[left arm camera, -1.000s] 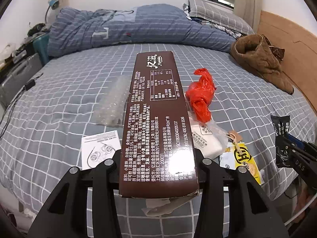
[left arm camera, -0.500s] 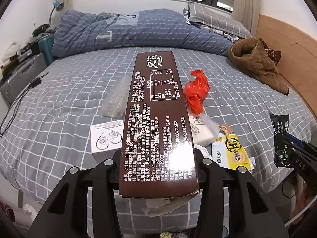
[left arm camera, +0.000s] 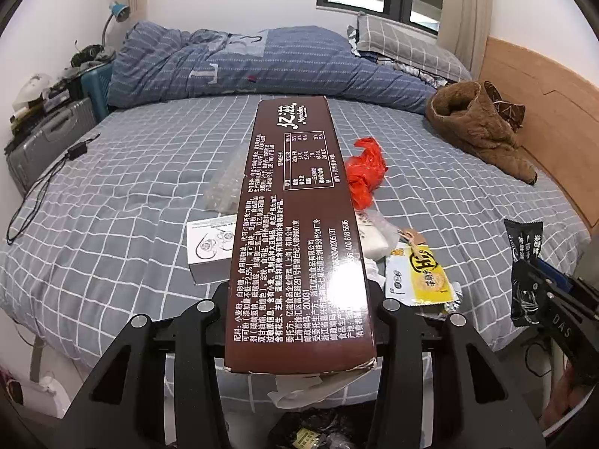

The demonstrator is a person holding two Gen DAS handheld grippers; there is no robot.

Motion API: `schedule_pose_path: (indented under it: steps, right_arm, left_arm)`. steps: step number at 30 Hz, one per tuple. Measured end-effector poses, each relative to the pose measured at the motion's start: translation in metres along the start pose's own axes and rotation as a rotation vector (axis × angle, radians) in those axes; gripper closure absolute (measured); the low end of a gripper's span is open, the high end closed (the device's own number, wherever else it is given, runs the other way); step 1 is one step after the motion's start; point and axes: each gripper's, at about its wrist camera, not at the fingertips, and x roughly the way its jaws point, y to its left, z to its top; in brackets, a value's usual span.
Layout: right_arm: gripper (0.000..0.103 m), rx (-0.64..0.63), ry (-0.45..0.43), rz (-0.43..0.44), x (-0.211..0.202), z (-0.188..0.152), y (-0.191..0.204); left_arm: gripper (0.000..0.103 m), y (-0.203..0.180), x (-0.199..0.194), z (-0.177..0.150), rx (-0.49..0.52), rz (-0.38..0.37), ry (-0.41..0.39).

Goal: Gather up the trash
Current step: 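Carry the brown box and black wrapper toward the trash bin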

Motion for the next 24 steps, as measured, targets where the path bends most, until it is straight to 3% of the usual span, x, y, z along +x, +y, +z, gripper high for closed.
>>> schedule_pose_path:
  steps: [24]
  right_arm:
    - [0.073, -0.062, -0.053, 0.022, -0.059, -0.052, 0.026]
  left_arm:
    - [0.06, -0.008, -0.047, -0.061, 0.021, -0.008, 0.046]
